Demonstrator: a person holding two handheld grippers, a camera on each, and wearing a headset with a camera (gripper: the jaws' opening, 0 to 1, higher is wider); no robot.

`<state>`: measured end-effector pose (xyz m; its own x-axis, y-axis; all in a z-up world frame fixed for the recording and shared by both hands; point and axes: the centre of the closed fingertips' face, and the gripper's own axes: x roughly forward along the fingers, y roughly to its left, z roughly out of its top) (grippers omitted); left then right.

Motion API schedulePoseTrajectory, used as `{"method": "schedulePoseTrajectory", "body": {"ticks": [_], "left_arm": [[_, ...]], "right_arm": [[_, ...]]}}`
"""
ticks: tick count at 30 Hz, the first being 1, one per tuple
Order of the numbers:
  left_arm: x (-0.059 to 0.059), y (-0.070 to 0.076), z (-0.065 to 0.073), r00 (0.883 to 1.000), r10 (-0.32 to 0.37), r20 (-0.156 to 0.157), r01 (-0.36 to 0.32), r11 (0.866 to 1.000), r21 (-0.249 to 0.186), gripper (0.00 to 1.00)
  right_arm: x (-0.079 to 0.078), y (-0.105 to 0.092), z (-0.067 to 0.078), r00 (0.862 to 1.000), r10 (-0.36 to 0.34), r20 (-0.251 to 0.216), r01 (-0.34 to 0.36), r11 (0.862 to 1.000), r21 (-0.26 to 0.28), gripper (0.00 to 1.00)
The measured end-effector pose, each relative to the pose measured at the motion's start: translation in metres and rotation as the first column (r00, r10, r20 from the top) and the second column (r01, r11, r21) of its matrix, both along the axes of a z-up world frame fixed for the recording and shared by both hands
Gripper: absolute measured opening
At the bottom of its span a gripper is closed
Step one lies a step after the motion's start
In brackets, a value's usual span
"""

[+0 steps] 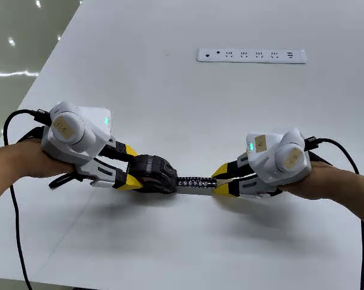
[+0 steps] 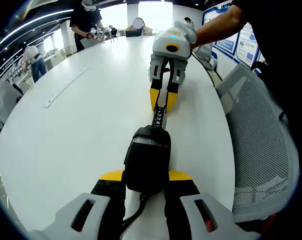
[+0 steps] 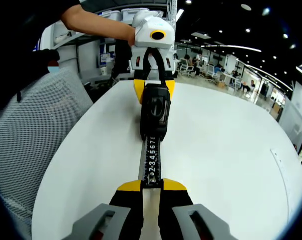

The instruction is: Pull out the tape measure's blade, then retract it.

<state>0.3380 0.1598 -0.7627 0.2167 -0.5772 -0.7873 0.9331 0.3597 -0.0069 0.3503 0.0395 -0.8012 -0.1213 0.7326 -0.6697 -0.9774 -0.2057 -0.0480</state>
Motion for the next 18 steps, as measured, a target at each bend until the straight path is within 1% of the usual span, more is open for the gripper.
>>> {"method": "schedulePoseTrajectory", "body": {"ticks": [10,18], "left_arm": [[0.0,-0.001,0.0,1.0,0.003,0.0,-0.003,1.0,0.0,0.23],[0.0,-0.002,-0.001,1.0,0.004,0.0,-0.004,1.0,0.001,0.23]], "right_arm": [[0.002,-0.013,-0.002,1.0,-0.001,0.008,0.001,1.0,-0.013,0.06],[0.004,-0.025,-0.002,1.0,-0.007,0.003,0.007,1.0,-0.022,0.06]]}}
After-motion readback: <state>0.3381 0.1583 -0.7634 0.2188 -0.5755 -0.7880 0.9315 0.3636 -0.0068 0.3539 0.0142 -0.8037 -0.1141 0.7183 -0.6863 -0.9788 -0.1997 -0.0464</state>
